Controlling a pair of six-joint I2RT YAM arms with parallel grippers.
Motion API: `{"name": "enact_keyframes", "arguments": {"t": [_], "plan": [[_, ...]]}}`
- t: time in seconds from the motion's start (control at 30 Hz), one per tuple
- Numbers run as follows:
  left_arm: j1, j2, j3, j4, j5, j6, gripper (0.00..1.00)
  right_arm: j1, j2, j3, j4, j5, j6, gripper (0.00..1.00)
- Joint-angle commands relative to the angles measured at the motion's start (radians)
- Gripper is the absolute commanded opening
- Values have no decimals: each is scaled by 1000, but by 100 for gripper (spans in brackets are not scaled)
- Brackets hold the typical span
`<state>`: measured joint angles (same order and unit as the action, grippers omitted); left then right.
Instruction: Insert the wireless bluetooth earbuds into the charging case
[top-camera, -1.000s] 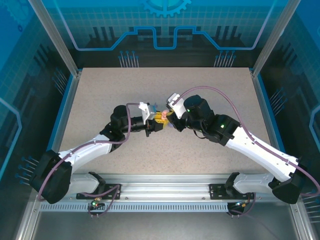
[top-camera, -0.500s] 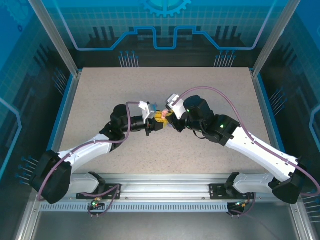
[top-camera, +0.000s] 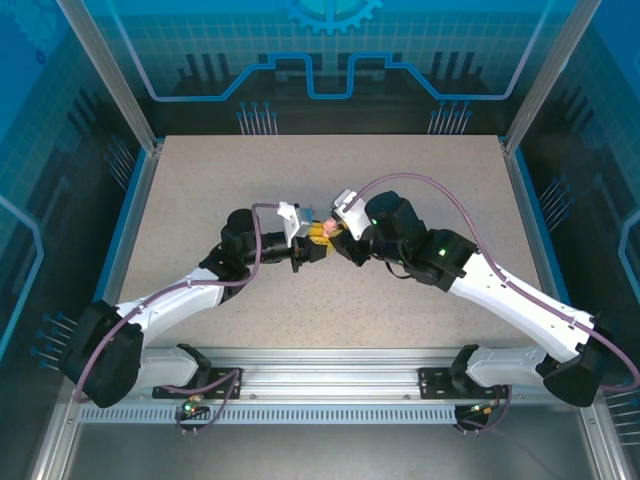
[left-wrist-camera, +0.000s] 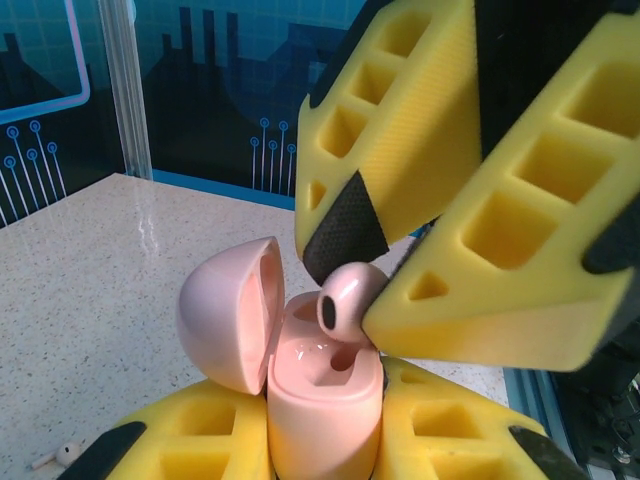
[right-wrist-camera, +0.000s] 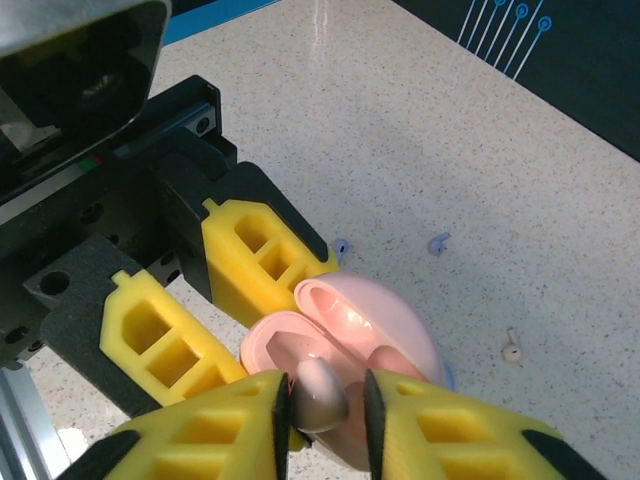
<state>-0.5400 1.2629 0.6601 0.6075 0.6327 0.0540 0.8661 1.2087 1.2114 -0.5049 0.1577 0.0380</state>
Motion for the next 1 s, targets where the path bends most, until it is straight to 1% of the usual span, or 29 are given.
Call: {"name": "enact_keyframes", "arguments": {"t": [0.0,0.03,0.07,0.13,0.27,0.4,0.57,0.7,0.97], "plan": [[-8,-20,26,21,10,2,0,15,-5,14,-13,-18,11,35],[-9,-20,25,20,10,4,0,15,-7,17,-14,-16,13,40],[-8,-19,25,17,10,5,0,14,-8,21,-15,-18,15,42],[-9,-16,27,11,9,4,0,11,-11,31,-17,-23,21,44],[-9,-4,24,9,1,-2,0,5,-19,58,-24,-29,38,54],[-8,13,24,0,-18,-3,0,-9,-39,76,-32,-23,73,60],[-8,26,31,-3,-24,-2,0,-65,-56,99,-79,-31,138,61],[-8,33,42,-2,-31,-4,0,-102,-43,107,-112,-84,162,61],[-9,35,58,-6,-29,-10,0,-107,34,132,-153,-151,154,64]]}}
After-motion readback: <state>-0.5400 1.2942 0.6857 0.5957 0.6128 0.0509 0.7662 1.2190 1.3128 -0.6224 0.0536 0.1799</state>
